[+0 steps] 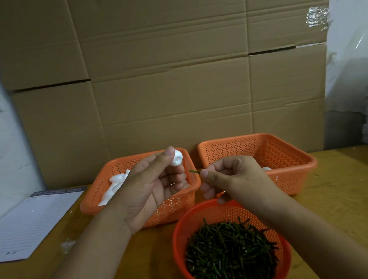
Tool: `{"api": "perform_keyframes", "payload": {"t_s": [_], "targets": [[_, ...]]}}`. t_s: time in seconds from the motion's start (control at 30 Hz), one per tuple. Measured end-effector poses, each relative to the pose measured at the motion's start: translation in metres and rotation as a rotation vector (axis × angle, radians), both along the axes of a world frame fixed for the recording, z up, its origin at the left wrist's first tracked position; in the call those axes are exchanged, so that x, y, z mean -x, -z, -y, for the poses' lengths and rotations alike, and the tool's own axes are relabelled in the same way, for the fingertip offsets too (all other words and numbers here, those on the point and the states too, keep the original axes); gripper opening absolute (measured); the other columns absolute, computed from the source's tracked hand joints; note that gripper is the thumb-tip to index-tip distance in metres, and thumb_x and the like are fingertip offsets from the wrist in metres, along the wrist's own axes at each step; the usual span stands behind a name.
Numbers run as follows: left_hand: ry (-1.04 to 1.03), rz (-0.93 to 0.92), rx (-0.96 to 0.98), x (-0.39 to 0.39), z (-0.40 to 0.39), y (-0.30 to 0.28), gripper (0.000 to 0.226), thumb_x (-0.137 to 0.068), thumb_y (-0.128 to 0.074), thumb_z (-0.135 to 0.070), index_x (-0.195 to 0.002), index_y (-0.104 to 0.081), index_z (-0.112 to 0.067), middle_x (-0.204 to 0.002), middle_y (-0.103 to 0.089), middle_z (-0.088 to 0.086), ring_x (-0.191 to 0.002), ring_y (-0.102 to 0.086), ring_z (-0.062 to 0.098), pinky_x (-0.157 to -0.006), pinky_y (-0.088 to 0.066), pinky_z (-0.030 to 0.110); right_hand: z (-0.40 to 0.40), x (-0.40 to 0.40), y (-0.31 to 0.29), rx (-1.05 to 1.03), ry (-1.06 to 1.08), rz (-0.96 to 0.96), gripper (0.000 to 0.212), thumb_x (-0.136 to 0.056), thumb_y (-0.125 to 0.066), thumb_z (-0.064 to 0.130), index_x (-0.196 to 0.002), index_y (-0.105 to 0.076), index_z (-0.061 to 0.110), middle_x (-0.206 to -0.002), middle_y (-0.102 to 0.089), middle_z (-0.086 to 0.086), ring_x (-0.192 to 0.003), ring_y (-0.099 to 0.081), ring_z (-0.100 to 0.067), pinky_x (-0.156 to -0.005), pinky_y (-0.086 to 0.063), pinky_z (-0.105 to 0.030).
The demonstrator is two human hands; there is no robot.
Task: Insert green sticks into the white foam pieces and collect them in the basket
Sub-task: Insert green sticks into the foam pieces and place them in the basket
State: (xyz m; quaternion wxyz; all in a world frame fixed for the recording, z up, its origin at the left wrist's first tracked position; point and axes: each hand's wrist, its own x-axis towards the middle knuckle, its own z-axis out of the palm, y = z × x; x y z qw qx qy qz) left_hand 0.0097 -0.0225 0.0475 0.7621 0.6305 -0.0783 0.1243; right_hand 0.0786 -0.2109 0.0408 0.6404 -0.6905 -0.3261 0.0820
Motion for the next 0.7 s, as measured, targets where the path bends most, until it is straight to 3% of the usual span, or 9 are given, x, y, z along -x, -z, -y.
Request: {"api": "perform_keyframes", "payload": {"t_s": [0.17, 0.27, 0.47, 0.7], "targets": [[-0.005, -0.023, 0.000, -0.0015, -0.0018, 0.0017, 0.019, -0.081, -0.076, -0.045, -0.076, -0.073, -0.026, -0.084, -0.069, 0.004, -0.072, -0.066, 0.011, -0.066, -0.056, 0.024, 0.0003, 0.0004, -0.0002, -0.006, 0.004, 0.002, 0.016, -0.095, -0.065, 0.014, -0.087, -0.070, 0.001, -0.073, -0.075, -0.008, -0.064, -0.070, -0.015, -0.053, -0.054, -0.021], [-0.015, -0.031, 0.026, -0.0013, -0.0024, 0.0027, 0.015, -0.079, -0.080, -0.038, -0.084, -0.077, -0.025, -0.097, -0.073, 0.006, -0.082, -0.069, 0.013, -0.067, -0.056, 0.024, 0.0001, 0.0011, -0.0005, -0.015, 0.004, 0.002, 0.015, -0.095, -0.064, 0.015, -0.087, -0.071, 0.004, -0.073, -0.075, -0.008, -0.064, -0.070, -0.015, -0.052, -0.054, -0.022], [-0.052, -0.066, 0.029, -0.0012, -0.0012, 0.0033, 0.048, -0.083, -0.079, -0.023, -0.124, -0.063, -0.004, -0.124, -0.070, 0.012, -0.093, -0.070, 0.017, -0.067, -0.056, 0.024, 0.0001, 0.0009, -0.0008, -0.044, 0.017, -0.020, 0.015, -0.099, -0.057, 0.009, -0.091, -0.069, 0.006, -0.075, -0.075, -0.005, -0.065, -0.071, -0.015, -0.051, -0.052, -0.020], [-0.088, -0.087, -0.010, -0.0004, 0.0010, 0.0038, 0.046, -0.069, -0.090, -0.028, -0.111, -0.074, -0.015, -0.103, -0.074, 0.004, -0.091, -0.069, 0.013, -0.067, -0.055, 0.023, 0.0006, 0.0012, -0.0016, -0.054, 0.037, -0.002, 0.014, -0.098, -0.059, 0.010, -0.090, -0.070, 0.005, -0.077, -0.075, -0.008, -0.064, -0.071, -0.012, -0.051, -0.052, -0.020]]}}
